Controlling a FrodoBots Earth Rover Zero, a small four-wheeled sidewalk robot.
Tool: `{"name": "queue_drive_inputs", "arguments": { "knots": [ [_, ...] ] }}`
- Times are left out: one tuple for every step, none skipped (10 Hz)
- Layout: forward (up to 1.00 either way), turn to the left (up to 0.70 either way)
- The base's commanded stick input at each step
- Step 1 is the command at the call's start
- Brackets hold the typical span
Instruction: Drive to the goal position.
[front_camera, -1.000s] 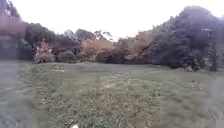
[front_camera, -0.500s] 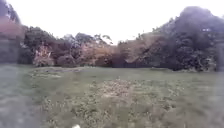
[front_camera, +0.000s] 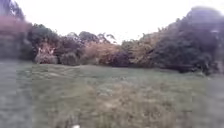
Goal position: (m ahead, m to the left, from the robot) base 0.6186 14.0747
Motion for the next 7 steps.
{"name": "queue_drive_inputs", "arguments": {
  "knots": [
    [1.0,0.03],
    [1.0,0.03],
    [1.0,0.03],
    [1.0,0.03],
    [1.0,0.03],
    [1.0,0.03],
    [1.0,0.03]
  ]
}}
